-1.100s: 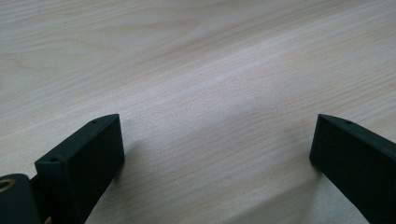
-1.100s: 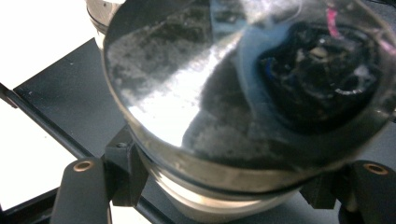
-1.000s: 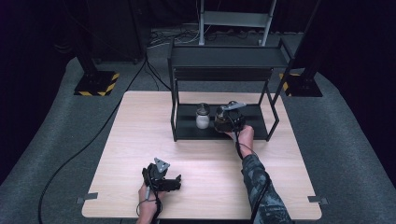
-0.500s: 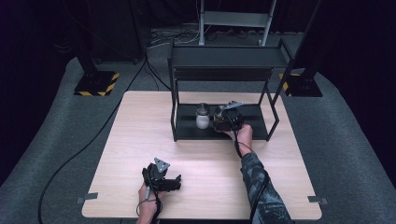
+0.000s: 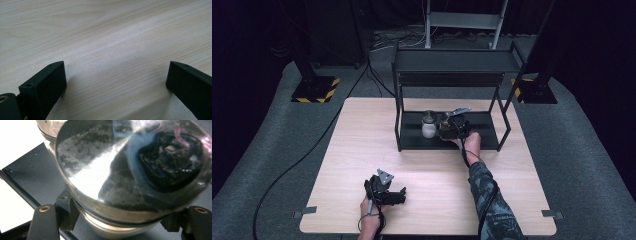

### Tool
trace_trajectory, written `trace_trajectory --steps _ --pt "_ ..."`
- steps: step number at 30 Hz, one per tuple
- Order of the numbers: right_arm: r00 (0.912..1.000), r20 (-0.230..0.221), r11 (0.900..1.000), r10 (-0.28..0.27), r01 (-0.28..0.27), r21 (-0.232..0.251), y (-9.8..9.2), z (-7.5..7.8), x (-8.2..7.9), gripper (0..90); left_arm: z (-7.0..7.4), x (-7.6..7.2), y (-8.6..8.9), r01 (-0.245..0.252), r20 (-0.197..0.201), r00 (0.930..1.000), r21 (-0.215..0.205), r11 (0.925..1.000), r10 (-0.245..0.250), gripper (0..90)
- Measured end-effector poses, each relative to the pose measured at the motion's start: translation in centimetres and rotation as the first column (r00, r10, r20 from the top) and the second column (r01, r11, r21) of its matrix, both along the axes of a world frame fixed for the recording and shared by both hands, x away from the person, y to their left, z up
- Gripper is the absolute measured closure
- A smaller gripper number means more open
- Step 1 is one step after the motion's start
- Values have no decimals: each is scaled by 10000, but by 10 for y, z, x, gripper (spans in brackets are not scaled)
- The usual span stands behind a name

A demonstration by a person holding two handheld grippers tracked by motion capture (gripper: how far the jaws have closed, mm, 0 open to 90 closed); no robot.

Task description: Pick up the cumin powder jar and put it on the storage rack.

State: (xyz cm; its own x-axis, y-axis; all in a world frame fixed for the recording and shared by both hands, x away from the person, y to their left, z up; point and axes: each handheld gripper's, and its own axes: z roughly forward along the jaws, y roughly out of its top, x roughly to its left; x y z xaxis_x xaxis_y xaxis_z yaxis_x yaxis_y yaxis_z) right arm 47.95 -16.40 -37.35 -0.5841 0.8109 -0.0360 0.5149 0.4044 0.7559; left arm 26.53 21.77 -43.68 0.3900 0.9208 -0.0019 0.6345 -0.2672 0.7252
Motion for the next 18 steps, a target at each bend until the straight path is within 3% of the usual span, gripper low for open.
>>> trace_trajectory --steps 18 --pt "9999 -160 10000 -18 18 30 2 -2 7 302 0 0 0 -7 -6 10000 -27 10000 7 27"
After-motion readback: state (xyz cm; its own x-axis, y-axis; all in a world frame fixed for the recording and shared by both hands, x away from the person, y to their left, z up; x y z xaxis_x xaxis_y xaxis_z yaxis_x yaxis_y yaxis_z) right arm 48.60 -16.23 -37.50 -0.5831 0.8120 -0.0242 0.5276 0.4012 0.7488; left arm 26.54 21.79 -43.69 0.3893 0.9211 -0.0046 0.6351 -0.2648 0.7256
